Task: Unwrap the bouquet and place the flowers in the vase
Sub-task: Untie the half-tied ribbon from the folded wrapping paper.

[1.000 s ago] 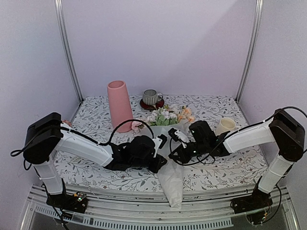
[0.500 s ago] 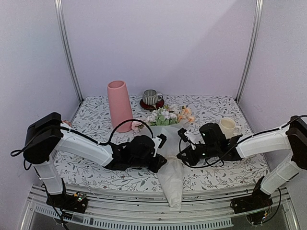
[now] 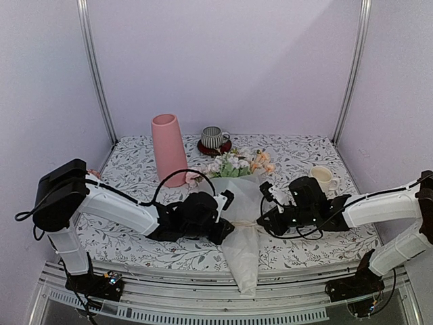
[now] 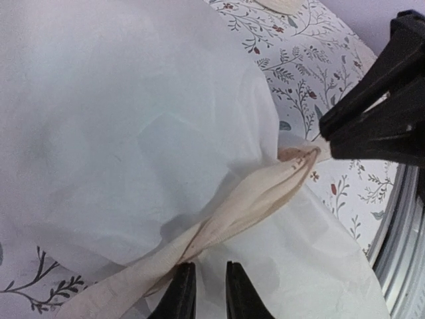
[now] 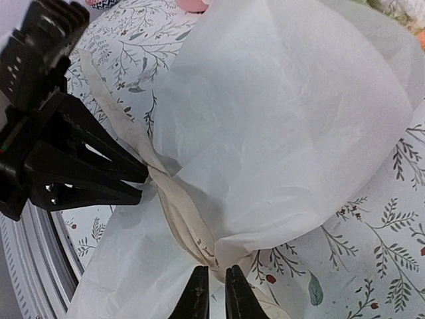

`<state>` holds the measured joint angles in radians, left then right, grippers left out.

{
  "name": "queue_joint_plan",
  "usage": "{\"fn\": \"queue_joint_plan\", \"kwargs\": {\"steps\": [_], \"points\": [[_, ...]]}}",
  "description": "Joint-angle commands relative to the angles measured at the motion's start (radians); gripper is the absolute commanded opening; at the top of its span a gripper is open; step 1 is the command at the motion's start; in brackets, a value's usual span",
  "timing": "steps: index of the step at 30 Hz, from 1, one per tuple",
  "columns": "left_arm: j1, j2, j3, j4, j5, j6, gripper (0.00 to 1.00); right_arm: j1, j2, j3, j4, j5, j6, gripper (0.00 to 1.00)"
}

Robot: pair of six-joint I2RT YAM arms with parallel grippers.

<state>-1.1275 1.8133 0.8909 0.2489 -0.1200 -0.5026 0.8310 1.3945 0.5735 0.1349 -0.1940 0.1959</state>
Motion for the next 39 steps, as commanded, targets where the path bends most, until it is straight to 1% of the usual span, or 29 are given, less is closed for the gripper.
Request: {"fn": "queue_joint_plan", "kwargs": {"steps": [1, 5, 8, 10, 16, 19, 20, 21, 22, 23, 24, 25, 29, 33, 39], "points": [[0.011, -0.041, -0.037, 0.014, -0.012, 0.000, 0.19, -0.001, -0.065, -0.002, 0.001, 0.065, 0.004, 0.11], [0.008, -0.090, -0.066, 0.025, -0.016, 0.006, 0.22, 0.000, -0.116, -0.002, 0.017, 0.101, -0.003, 0.12], [0.008, -0.125, -0.092, 0.041, -0.019, 0.009, 0.23, -0.002, -0.177, -0.022, 0.066, 0.098, -0.013, 0.14], [0.009, -0.144, -0.105, 0.050, -0.021, 0.013, 0.23, -0.001, -0.219, -0.043, 0.107, 0.085, -0.017, 0.18], [0.005, -0.197, -0.138, 0.087, -0.020, 0.031, 0.24, -0.002, -0.286, -0.056, 0.183, 0.084, -0.042, 0.18], [0.003, -0.220, -0.157, 0.116, -0.018, 0.047, 0.24, -0.002, -0.286, -0.058, 0.218, 0.083, -0.059, 0.23], [0.000, -0.226, -0.161, 0.123, -0.019, 0.053, 0.24, -0.001, -0.281, -0.063, 0.233, 0.071, -0.078, 0.28], [0.001, -0.229, -0.165, 0.128, -0.019, 0.055, 0.24, -0.003, -0.271, -0.067, 0.242, 0.056, -0.088, 0.35], [0.000, -0.231, -0.167, 0.131, -0.022, 0.058, 0.24, -0.001, -0.259, -0.062, 0.233, 0.027, -0.092, 0.46], [0.000, -0.232, -0.168, 0.131, -0.025, 0.058, 0.24, -0.001, -0.244, -0.043, 0.208, -0.005, -0.103, 0.51], [-0.001, -0.232, -0.170, 0.131, -0.029, 0.058, 0.25, -0.002, -0.221, -0.024, 0.191, -0.029, -0.109, 0.52], [0.000, -0.230, -0.171, 0.130, -0.031, 0.056, 0.25, -0.002, -0.197, -0.004, 0.172, -0.043, -0.112, 0.51], [0.001, -0.215, -0.171, 0.124, -0.040, 0.041, 0.24, -0.002, -0.085, 0.065, 0.116, -0.045, -0.113, 0.39], [0.003, -0.189, -0.155, 0.104, -0.031, 0.031, 0.24, 0.000, -0.003, 0.107, 0.086, -0.068, -0.130, 0.31], [0.007, -0.158, -0.131, 0.073, -0.036, 0.026, 0.21, -0.001, 0.067, 0.136, 0.057, -0.093, -0.143, 0.27]]}}
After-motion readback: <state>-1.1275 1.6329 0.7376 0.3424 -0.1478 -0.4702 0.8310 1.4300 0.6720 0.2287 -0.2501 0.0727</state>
